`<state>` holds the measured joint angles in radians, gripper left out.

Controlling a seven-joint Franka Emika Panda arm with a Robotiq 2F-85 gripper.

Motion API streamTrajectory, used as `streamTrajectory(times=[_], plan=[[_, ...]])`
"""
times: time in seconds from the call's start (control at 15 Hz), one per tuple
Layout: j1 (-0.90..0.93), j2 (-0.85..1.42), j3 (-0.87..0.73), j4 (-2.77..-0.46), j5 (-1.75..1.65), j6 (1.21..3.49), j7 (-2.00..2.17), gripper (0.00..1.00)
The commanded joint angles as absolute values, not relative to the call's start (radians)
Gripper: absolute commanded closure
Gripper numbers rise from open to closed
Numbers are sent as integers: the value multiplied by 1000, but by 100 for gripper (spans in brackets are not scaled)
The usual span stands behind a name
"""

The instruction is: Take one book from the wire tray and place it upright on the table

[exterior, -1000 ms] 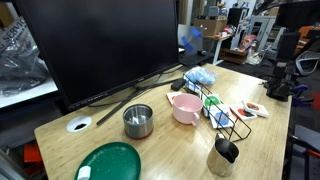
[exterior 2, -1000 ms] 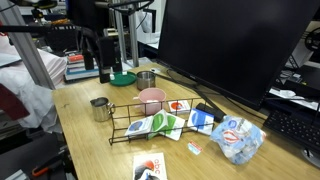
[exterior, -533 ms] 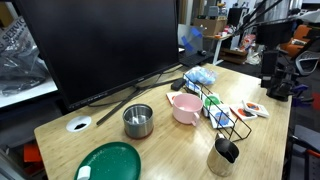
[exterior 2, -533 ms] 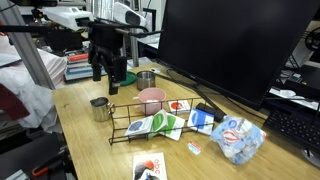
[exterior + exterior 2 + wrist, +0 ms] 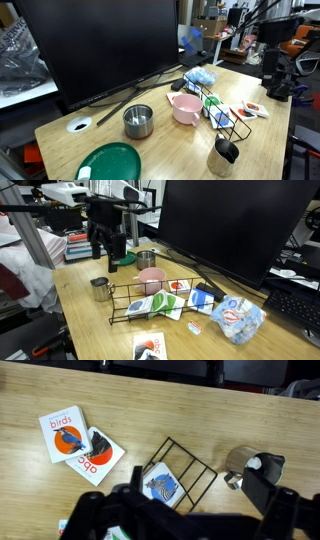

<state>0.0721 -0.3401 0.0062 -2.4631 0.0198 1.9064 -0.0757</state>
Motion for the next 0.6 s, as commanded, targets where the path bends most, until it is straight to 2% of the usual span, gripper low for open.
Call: streamTrajectory(times=[0.0, 0.53], plan=[[64, -340, 14, -2462, 22, 1905, -77, 0], [45, -170, -41, -2300, 49, 1839, -192, 0]])
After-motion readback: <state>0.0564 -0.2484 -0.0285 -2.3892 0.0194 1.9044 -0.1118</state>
